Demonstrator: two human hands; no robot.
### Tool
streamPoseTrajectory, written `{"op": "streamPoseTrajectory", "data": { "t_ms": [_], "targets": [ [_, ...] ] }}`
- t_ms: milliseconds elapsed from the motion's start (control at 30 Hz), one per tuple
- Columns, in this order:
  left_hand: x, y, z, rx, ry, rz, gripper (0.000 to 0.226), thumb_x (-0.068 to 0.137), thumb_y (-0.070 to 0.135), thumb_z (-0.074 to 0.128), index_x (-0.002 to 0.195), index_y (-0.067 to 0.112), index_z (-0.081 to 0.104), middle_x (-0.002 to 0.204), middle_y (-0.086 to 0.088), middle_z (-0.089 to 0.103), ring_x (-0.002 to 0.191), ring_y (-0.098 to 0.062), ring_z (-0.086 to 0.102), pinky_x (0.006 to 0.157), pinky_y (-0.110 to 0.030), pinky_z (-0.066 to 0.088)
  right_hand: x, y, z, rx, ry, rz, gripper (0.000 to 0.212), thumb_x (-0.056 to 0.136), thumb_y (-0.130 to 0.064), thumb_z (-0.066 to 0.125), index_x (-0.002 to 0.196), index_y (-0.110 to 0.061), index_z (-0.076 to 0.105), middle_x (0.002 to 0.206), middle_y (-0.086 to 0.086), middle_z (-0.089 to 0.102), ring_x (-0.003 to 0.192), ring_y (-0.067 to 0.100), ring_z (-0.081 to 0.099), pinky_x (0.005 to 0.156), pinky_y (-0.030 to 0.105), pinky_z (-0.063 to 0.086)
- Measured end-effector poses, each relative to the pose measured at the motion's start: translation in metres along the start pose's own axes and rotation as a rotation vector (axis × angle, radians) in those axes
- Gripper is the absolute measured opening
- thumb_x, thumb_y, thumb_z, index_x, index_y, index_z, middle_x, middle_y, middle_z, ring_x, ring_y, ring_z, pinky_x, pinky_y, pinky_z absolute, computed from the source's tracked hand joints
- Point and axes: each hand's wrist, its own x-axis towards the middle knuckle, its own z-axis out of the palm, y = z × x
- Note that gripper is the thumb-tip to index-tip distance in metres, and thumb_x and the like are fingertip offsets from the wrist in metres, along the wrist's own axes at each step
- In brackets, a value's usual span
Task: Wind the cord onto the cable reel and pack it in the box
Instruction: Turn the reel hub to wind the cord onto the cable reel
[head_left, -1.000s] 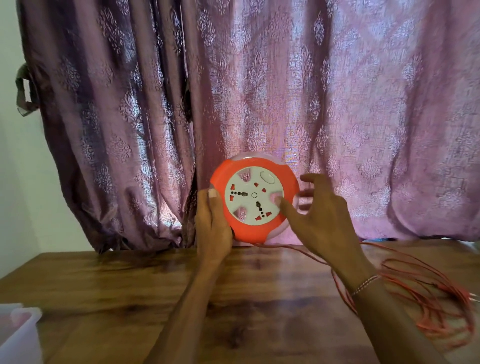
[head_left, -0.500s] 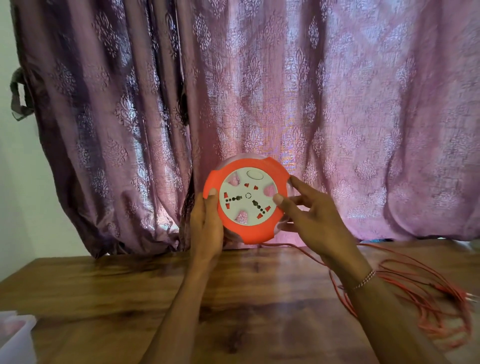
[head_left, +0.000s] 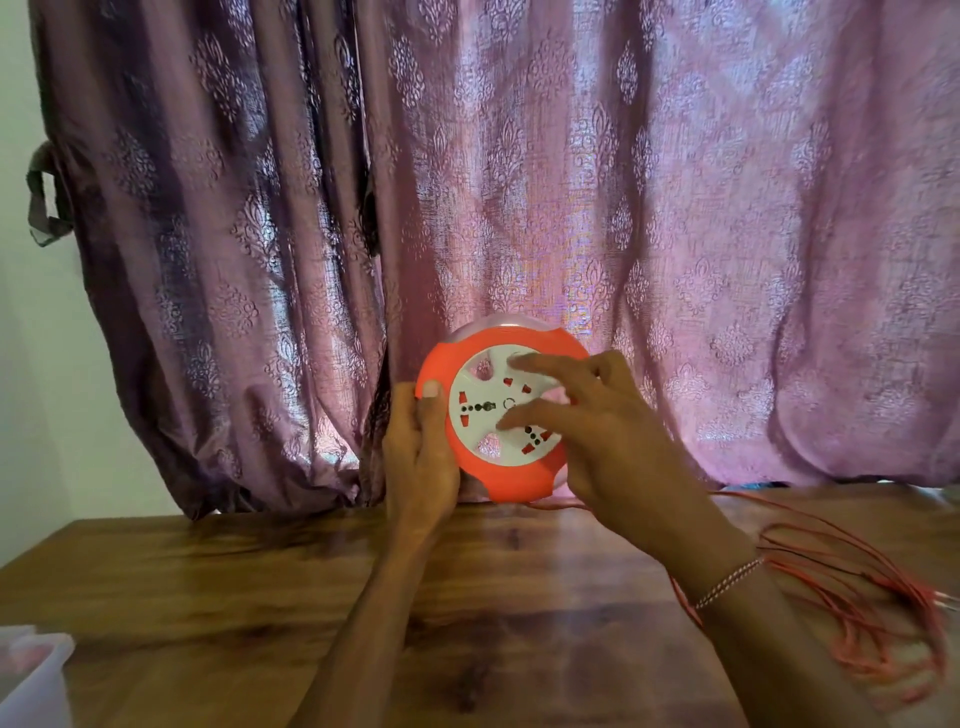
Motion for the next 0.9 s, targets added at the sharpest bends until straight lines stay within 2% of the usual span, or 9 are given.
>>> {"op": "streamPoseTrajectory", "data": {
  "t_ms": [100,200,267,367,467,567,667,767,900],
  "targets": [
    [-0.002,0.003,0.002,0.007,-0.042,0.047,0.028,0.1,0.056,0.041,0.083,0.037,0.053,0.076,0.016,0.068,0.066,0.004,0.06,0.059,-0.016,0.048,0.001,-0.004,0.002,-0.046,-0.117,-0.011,0.052,0.067,-0.009,0.036,0.092,-0.03,0.077,0.139,-0.005,0.057,0.097,0.028,0.049,0.082,0.037,0.046],
    [-0.003,0.002,0.003,-0.031,-0.072,0.06,0.034,0.099,0.055,0.045,0.087,0.026,0.055,0.078,0.007,0.069,0.069,-0.005,0.062,0.061,-0.026,0.052,0.001,-0.002,0.005,-0.135,-0.176,0.028,0.049,0.062,0.002,0.067,0.093,-0.035,0.077,0.141,-0.004,0.056,0.098,0.033,0.052,0.08,0.045,0.049],
    [-0.003,0.001,0.004,-0.045,-0.077,0.072,0.037,0.099,0.056,0.047,0.085,0.022,0.054,0.074,0.006,0.067,0.066,-0.005,0.06,0.058,-0.028,0.051,0.001,-0.002,0.006,-0.185,-0.177,0.025,0.052,0.06,0.001,0.073,0.093,-0.039,0.076,0.138,-0.004,0.057,0.1,0.033,0.053,0.078,0.044,0.048],
    [-0.005,0.002,0.005,-0.053,-0.065,0.061,0.043,0.097,0.059,0.048,0.085,0.018,0.053,0.071,-0.005,0.064,0.064,-0.007,0.057,0.057,-0.038,0.051,0.0,-0.005,0.004,-0.272,-0.179,0.04,0.043,0.075,-0.022,0.05,0.101,-0.049,0.071,0.135,-0.006,0.055,0.103,0.03,0.049,0.075,0.039,0.043],
    [-0.006,0.004,0.006,-0.036,-0.04,0.053,0.045,0.096,0.058,0.047,0.086,0.015,0.053,0.076,-0.011,0.065,0.067,-0.012,0.058,0.063,-0.048,0.053,-0.001,-0.007,0.004,-0.306,-0.203,0.109,0.051,0.078,-0.039,0.031,0.114,-0.056,0.063,0.132,-0.001,0.053,0.107,0.028,0.046,0.076,0.04,0.04],
    [-0.009,0.008,0.007,0.019,-0.011,0.068,0.047,0.096,0.06,0.045,0.087,0.014,0.053,0.072,-0.01,0.065,0.063,-0.011,0.058,0.059,-0.048,0.052,-0.002,-0.011,0.008,-0.277,-0.144,0.197,0.049,0.078,-0.042,0.039,0.122,-0.055,0.058,0.119,0.005,0.054,0.103,0.029,0.048,0.077,0.042,0.043],
    [-0.012,0.013,0.007,0.029,-0.002,0.09,0.052,0.095,0.06,0.045,0.093,0.009,0.054,0.077,-0.021,0.064,0.066,-0.031,0.059,0.062,-0.052,0.05,-0.004,-0.011,0.014,-0.29,-0.1,0.33,0.057,0.076,-0.053,0.056,0.132,-0.053,0.048,0.099,0.005,0.056,0.091,0.029,0.053,0.076,0.041,0.048],
    [-0.013,0.016,0.007,0.032,0.006,0.108,0.054,0.096,0.059,0.044,0.094,0.006,0.054,0.078,-0.025,0.063,0.073,-0.04,0.06,0.063,-0.054,0.05,-0.002,-0.012,0.015,-0.266,-0.079,0.439,0.062,0.079,-0.072,0.049,0.135,-0.046,0.05,0.085,0.002,0.066,0.083,0.027,0.059,0.073,0.038,0.049],
    [-0.013,0.015,0.007,0.042,0.008,0.102,0.055,0.095,0.059,0.042,0.094,0.006,0.054,0.08,-0.023,0.064,0.074,-0.038,0.061,0.064,-0.054,0.051,0.0,-0.009,0.014,-0.153,-0.053,0.362,0.048,0.088,-0.05,0.062,0.131,-0.03,0.06,0.088,0.004,0.066,0.089,0.028,0.054,0.074,0.042,0.05]
  ]
}}
